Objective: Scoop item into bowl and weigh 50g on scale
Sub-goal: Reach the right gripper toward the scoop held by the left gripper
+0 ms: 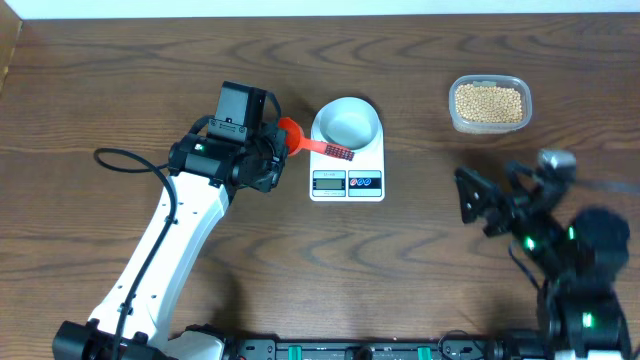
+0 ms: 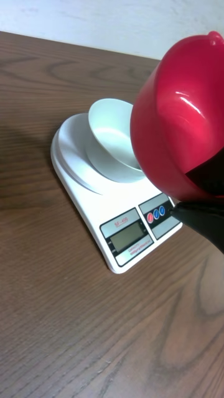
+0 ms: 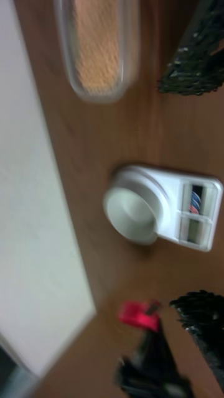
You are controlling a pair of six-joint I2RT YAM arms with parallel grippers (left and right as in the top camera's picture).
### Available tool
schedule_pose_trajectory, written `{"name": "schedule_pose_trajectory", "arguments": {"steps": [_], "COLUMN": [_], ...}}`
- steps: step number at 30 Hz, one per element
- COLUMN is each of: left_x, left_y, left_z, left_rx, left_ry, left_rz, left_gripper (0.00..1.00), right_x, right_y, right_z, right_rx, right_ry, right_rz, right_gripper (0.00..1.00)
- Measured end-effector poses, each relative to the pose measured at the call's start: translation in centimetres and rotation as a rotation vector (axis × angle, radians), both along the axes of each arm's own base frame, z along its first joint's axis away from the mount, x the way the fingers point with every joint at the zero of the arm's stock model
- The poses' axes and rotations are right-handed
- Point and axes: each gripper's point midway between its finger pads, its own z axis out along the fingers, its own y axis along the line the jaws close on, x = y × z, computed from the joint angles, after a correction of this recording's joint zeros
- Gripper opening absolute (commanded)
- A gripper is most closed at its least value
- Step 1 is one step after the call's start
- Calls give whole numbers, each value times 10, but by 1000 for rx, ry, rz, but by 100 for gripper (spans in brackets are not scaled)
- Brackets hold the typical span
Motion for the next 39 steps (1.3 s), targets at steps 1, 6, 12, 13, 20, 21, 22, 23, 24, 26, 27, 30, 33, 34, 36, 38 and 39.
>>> {"name": "schedule_pose_trajectory", "arguments": {"steps": [1,6,12,13,20,21,22,23,24,26,27,30,33,34,36,38,39], "left_x": [0,0,0,0,0,0,0,0,0,-1,-1,-4,-4,-2,3,7,8], "left_y": [0,0,0,0,0,0,0,0,0,-2,-3,-13,-25,-30,-38,-43,-46], "left_z": [0,0,0,0,0,0,0,0,-1,-2,-3,-10,-18,-20,-22,-24,-24], "left_rx": [-1,-11,-41,-47,-75,-78,-80,-81,-81,-82,-82,-74,-70,-71,-78,-82,-85], "left_ry": [1,7,27,31,48,50,51,52,55,61,67,88,100,96,81,72,66], "left_rz": [2,23,82,94,150,155,159,161,162,163,162,140,109,99,83,74,69], "left_gripper": [7,7,7,7,7,8,7,7,7,7,8,7,7,7,7,7,7], "right_x": [5,28,49,53,62,62,61,60,59,58,56,54,56,56,57,57,57], "right_y": [8,41,54,55,88,95,103,109,118,129,134,145,146,146,146,145,145], "right_z": [0,3,-7,-9,-39,-43,-45,-46,-45,-42,-41,-36,-35,-35,-35,-35,-35], "right_rx": [17,148,381,410,506,504,500,497,491,485,483,480,479,479,479,479,479], "right_ry": [15,28,184,205,374,385,387,386,375,351,343,313,303,303,302,302,302], "right_rz": [49,267,312,309,317,325,339,349,369,396,410,436,428,424,419,416,415], "right_gripper": [99,99,99,99,99,99,99,99,99,99,99,99,99,99,99,99,99]}}
